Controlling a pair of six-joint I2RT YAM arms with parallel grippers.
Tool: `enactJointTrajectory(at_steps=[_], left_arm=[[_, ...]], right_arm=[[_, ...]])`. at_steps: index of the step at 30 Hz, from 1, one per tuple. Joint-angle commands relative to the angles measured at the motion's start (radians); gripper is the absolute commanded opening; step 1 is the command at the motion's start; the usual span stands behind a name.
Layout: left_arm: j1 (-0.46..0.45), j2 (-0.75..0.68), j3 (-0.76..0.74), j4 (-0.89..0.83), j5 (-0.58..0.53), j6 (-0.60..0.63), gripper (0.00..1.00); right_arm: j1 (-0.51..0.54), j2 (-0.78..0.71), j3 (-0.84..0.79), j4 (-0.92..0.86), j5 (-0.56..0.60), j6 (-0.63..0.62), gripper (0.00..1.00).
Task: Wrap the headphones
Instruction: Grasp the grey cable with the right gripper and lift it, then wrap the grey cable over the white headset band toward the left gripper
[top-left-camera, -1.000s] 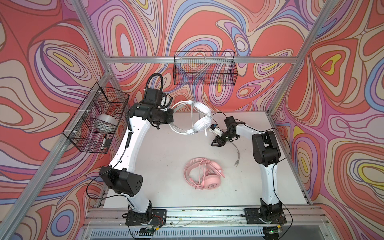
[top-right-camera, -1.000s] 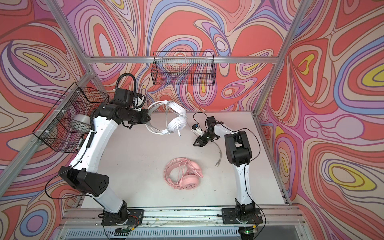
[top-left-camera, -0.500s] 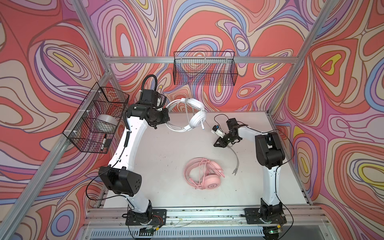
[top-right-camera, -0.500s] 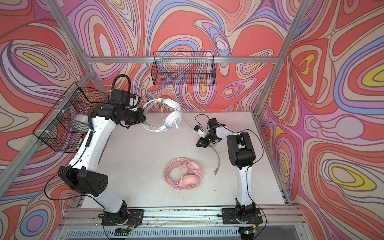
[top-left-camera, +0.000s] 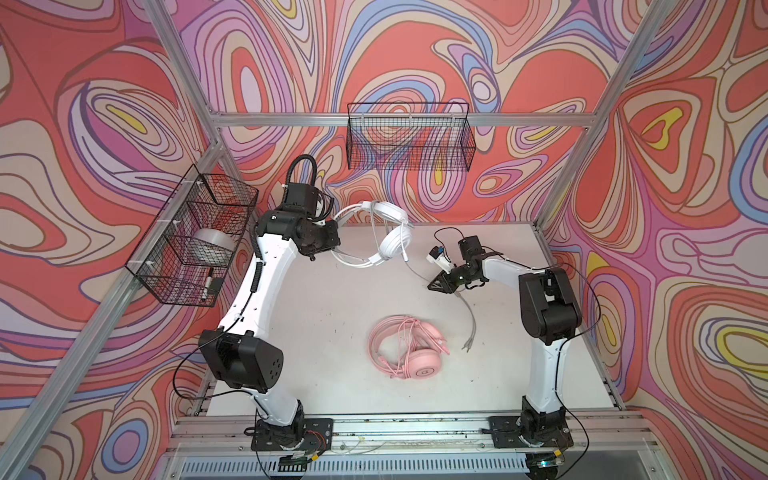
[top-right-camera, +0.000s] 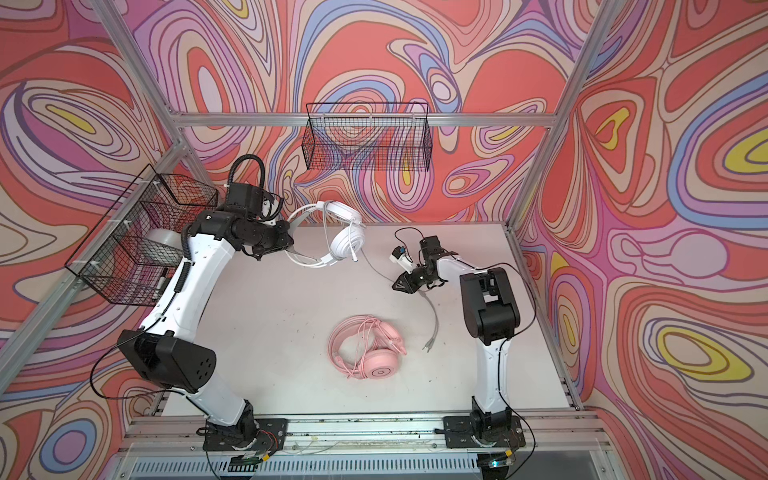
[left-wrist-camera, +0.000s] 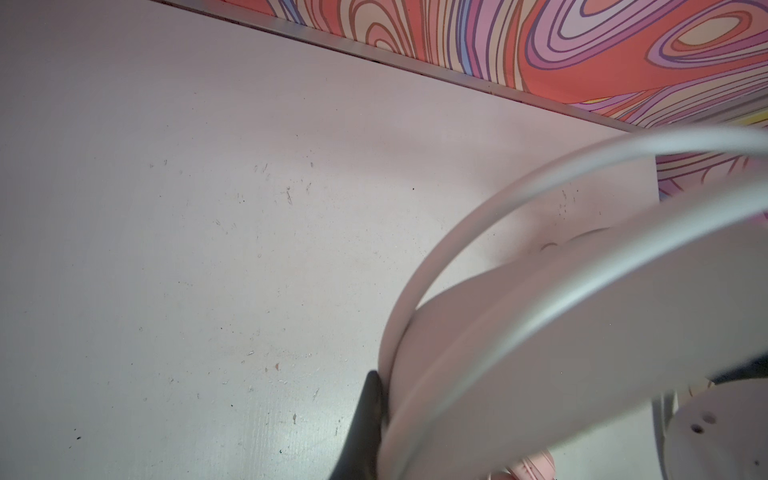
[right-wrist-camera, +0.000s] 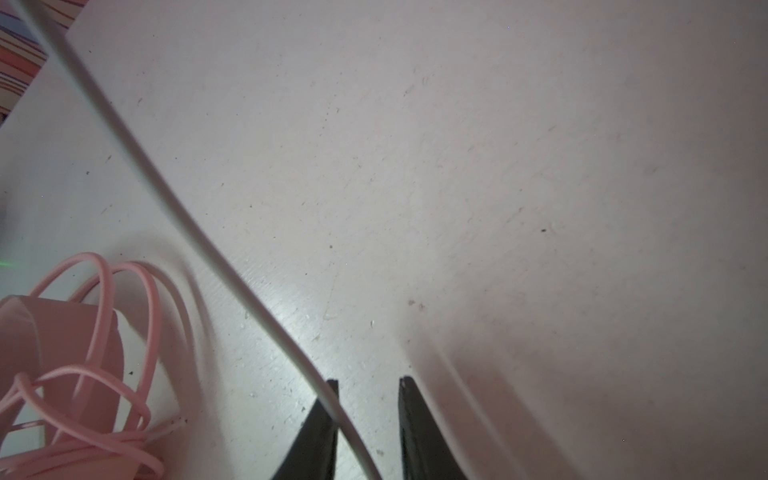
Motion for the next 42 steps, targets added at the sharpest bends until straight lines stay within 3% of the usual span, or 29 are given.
enactJointTrajectory(at_steps=[1,7,21,29,34,42], left_arm=[[0.003,-0.043,0.002,0.05,0.032,-0.029,0.0],[0.003,-0.042,-0.005,0.055,0.03,-0.039,0.0],[0.0,-0.013,-0.029,0.12,-0.013,-0.194,0.0],[-0.042,0.027,-0.05,0.122,-0.138,-0.245,0.0],[-0.096,0.051,-0.078,0.145,-0.161,-0.285,0.0],[-0.162,0.137,-0.007,0.059,-0.293,-0.27,0.0]], right_arm=[[-0.003,0.002,0.011,-0.008,-0.015,0.013,0.2],[-0.003,-0.045,-0.027,0.022,-0.026,0.006,0.0],[0.052,-0.3,-0.124,-0.097,0.027,-0.101,0.0],[0.125,-0.419,-0.062,-0.258,0.071,-0.212,0.0],[0.17,-0.447,-0.012,-0.315,0.131,-0.255,0.0],[0.203,-0.511,0.028,-0.346,0.166,-0.286,0.0]])
